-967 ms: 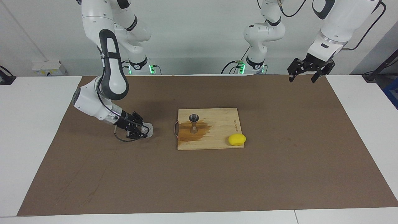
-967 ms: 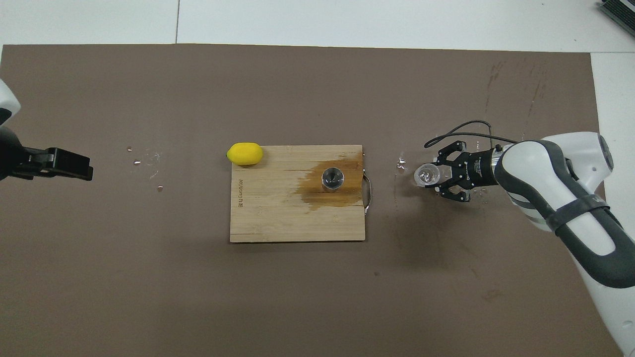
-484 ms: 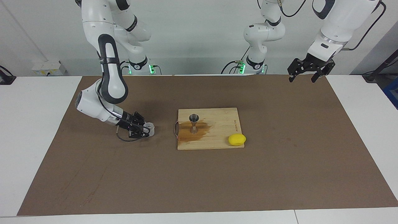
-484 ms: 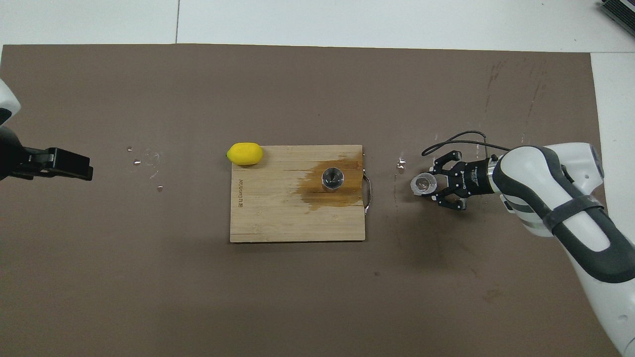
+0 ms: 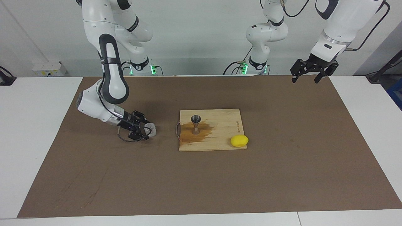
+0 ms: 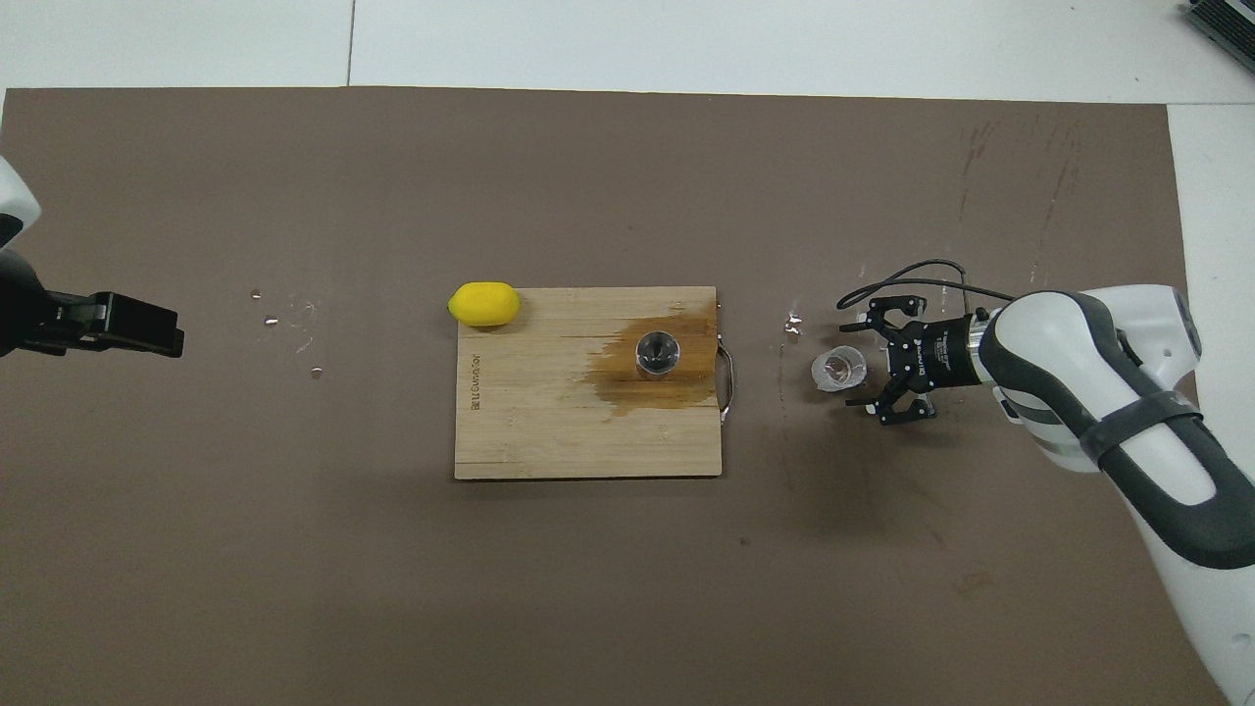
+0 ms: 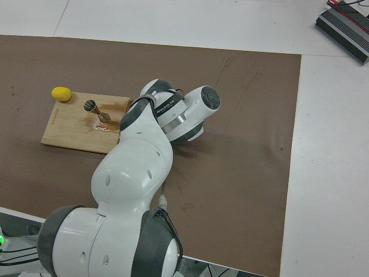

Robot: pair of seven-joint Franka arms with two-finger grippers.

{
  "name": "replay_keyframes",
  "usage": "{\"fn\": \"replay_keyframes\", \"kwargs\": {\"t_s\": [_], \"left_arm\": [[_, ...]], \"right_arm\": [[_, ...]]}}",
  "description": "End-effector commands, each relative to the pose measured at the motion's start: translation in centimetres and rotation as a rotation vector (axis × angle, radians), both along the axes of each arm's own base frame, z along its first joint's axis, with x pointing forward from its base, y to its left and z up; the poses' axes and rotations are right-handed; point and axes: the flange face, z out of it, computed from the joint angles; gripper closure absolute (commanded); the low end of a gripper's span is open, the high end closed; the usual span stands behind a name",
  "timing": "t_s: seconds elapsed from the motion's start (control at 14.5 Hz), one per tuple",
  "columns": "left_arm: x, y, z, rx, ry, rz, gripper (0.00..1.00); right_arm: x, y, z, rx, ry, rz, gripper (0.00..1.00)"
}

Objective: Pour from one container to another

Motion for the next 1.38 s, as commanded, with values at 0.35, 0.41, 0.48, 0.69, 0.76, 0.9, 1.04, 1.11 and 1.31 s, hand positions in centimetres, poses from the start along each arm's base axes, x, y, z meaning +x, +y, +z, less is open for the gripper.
{"fn": "replay_keyframes", "kwargs": {"t_s": [0.35,0.41,0.48,0.69,0.76,0.9,1.04,1.11,1.31], "left_arm": [[-0.9,0.0,0.2,-0.001,0.007,0.011,0.0],[-0.9,0.0,0.2,-0.001,0.007,0.011,0.0],[-0.9,0.0,0.2,-0.001,0.007,0.011,0.0],[-0.9,0.0,0.2,-0.001,0.007,0.011,0.0],[-0.9,0.0,0.2,-0.001,0.008,0.011,0.0],[-0.9,0.0,0.2,-0.001,0.007,0.011,0.0],[-0.9,0.0,0.2,-0.001,0.008,0.011,0.0],[-0.9,0.0,0.2,-0.001,0.007,0.011,0.0],[-0.9,0.0,0.2,-0.001,0.007,0.011,0.0]], "right_arm": [[-1.8,-2.1,6.8,-0.143,-0.133,0.166,0.0],[-1.8,-1.9,7.1,-0.169,-0.163,0.232,0.0],[-1.8,-1.5,7.2,-0.193,-0.203,0.328,0.0],[-1.8,-0.9,7.7,-0.307,-0.273,0.599,0.0],[-1.5,-0.6,8.2,-0.372,-0.298,0.727,0.0],[-1.3,0.0,10.0,-0.484,-0.328,0.875,0.0],[-1.0,0.4,12.3,-0.57,-0.377,1.018,0.0],[-1.1,0.9,13.6,-0.585,-0.394,1.062,0.0],[-1.0,0.8,19.4,-0.593,-0.424,1.19,0.0]]}}
